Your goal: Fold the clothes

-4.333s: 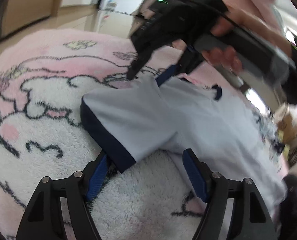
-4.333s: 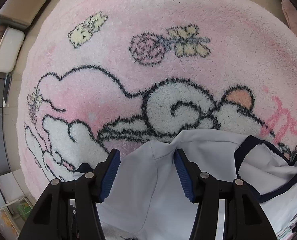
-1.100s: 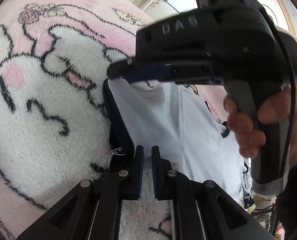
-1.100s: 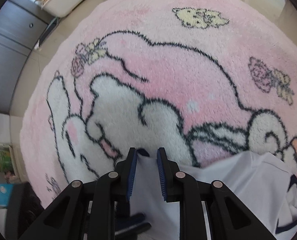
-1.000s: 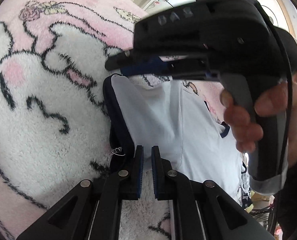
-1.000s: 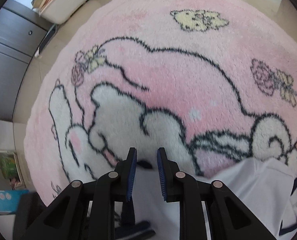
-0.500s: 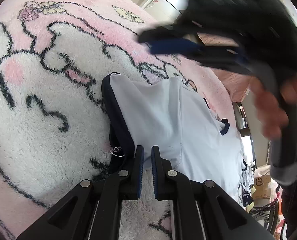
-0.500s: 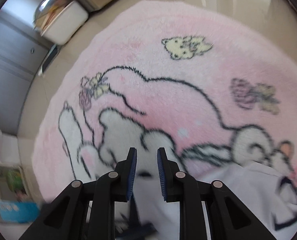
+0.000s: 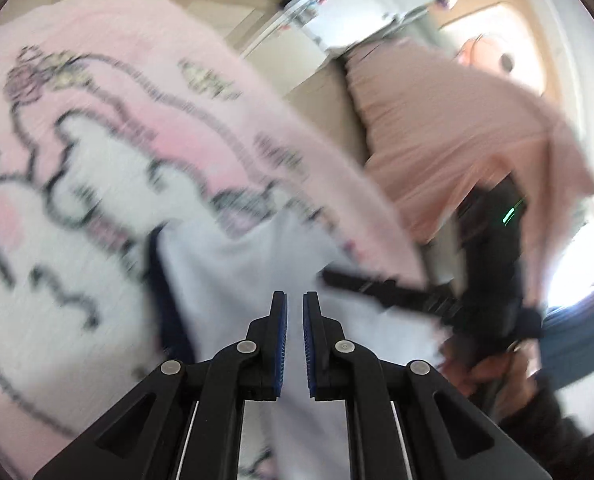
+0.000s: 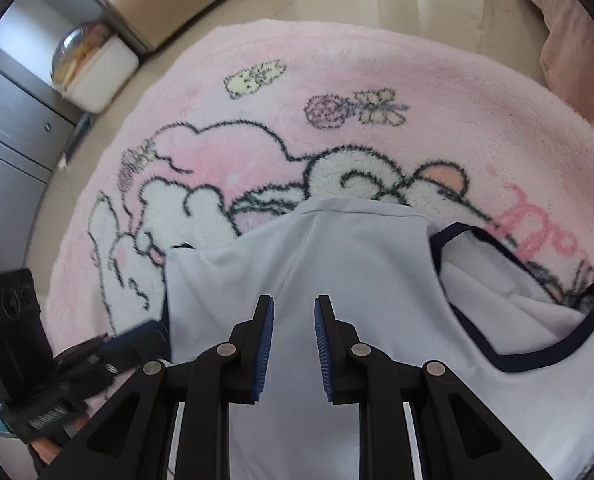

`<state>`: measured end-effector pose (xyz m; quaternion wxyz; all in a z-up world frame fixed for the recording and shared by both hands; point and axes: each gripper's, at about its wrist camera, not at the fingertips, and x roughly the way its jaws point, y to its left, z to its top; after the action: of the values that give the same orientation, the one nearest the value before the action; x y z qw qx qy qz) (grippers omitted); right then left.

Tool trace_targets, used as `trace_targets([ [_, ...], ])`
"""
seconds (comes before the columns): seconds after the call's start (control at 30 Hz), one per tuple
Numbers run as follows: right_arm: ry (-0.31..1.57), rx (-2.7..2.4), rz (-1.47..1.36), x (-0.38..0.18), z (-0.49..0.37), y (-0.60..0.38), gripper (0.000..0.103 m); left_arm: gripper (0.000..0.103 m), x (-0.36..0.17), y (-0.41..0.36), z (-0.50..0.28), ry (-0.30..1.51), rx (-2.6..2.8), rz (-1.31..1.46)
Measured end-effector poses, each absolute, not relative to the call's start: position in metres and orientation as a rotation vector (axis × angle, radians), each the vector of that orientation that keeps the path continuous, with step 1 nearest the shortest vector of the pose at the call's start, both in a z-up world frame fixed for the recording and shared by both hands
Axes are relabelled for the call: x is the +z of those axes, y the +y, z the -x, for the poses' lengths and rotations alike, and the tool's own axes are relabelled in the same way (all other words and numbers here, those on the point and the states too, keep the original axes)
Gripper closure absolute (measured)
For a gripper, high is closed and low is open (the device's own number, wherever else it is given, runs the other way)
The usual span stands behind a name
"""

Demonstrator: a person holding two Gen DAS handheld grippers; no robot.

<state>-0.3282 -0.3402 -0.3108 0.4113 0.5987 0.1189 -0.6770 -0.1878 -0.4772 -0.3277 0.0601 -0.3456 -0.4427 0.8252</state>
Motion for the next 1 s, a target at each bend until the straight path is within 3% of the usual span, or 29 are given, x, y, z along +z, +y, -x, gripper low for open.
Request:
trace_targets([
  [0.1,0.280,-1.684,-1.498,-0.314,0.327,-0.350,0.084,0.096,-0.337,-0.472,0.211,-1.409,2.457,1.029],
  [0.4,0.336,-1.649,-1.501,-0.341,0.325,-0.380,0.084,0.096,-0.368,-0.459,0.229,-1.293,2.551,1.382],
  [0.9,0.265,-1.737,-1.538,-0.344,0.333,-0.375,0.090,0.096,-0.362,-0.487,0.208,-1.340,2.629,1.393],
  [1.0,0.227,-1.748,-1.557,-0.345,0.338,-0.372,0.094,0.096,-0.353,-0.485,0.208,-1.248,2.693,1.427],
])
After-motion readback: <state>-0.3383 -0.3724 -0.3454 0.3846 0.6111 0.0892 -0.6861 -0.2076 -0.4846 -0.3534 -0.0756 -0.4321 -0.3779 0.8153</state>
